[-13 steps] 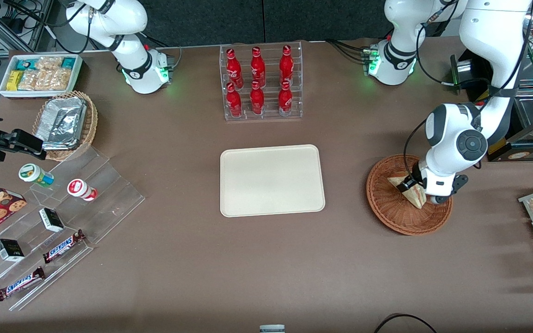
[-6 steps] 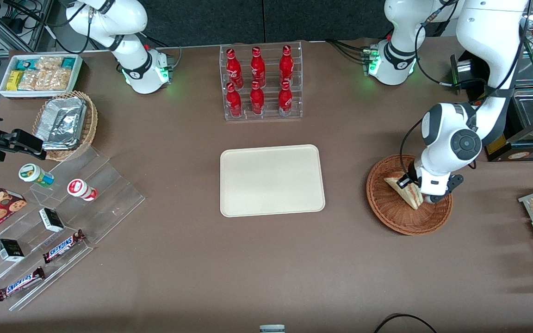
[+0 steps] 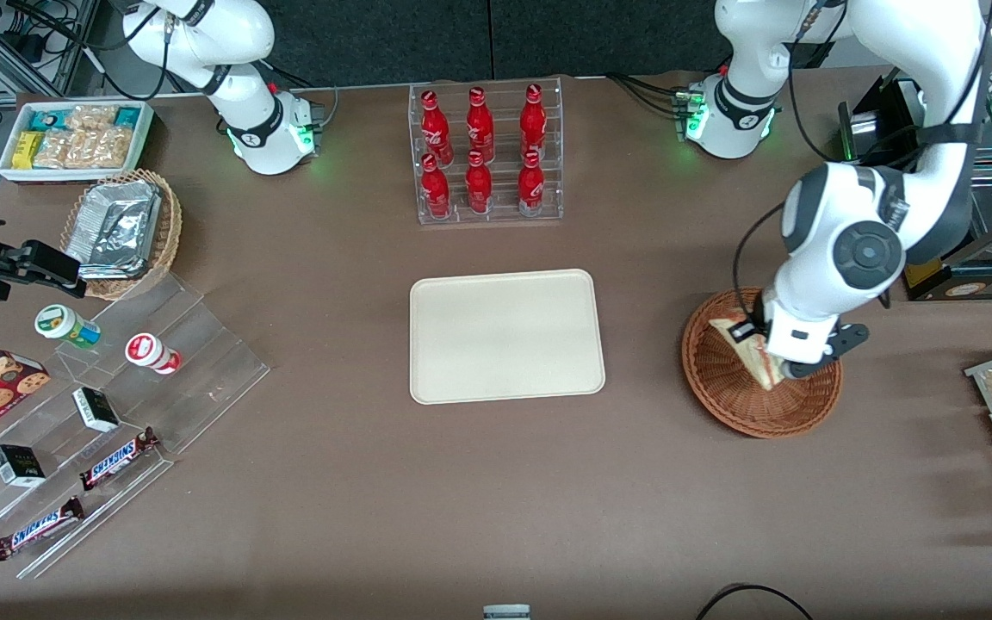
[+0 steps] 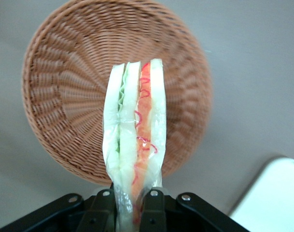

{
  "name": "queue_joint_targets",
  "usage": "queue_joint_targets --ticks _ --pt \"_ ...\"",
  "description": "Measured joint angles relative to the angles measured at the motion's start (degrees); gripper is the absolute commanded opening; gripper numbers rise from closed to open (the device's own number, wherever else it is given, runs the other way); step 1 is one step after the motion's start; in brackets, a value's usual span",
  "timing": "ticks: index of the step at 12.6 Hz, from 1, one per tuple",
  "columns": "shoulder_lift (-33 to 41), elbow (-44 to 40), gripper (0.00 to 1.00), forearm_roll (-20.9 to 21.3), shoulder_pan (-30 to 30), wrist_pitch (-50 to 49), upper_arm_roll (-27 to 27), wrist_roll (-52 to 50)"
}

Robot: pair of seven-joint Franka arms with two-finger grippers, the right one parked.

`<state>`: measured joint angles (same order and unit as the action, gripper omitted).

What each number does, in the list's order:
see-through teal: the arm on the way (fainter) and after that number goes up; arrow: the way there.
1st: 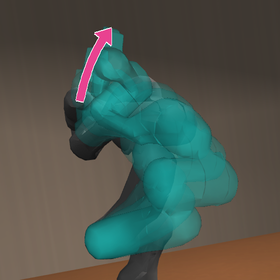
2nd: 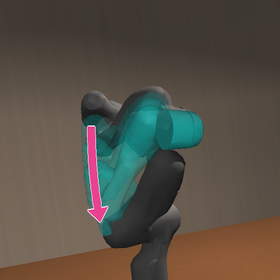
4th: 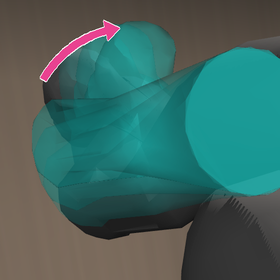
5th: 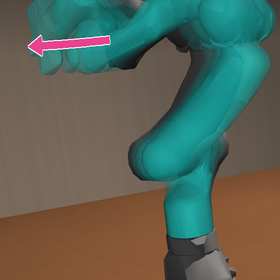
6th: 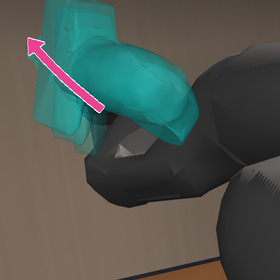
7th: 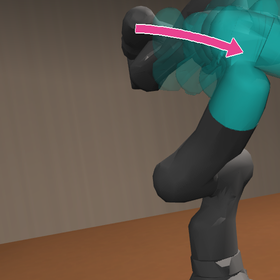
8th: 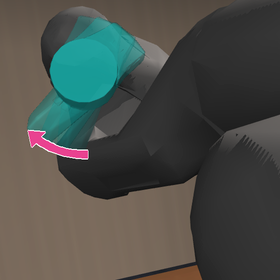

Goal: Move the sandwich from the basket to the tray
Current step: 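Close the left gripper on the sandwich and lift it, then carry the sandwich with the left gripper over the beige tray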

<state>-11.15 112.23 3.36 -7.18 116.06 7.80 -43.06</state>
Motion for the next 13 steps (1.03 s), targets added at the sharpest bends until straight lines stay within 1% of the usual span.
queue_joint_targets --ticks 3,5,7,10,13 --pt "-0.9 -2.3 0.00 -0.1 -6.4 0.0 0.4 -0.1" --pt "-3.3 -5.3 0.00 -0.2 -11.2 0.0 0.5 -0.3" --pt "-6.9 -9.1 0.00 -0.4 -15.2 0.1 0.7 -0.3" --pt "-13.4 -16.1 0.00 -2.2 -19.1 0.2 1.8 -0.3" --pt "-20.3 -22.6 0.00 -2.4 -23.5 0.2 2.0 -2.4"
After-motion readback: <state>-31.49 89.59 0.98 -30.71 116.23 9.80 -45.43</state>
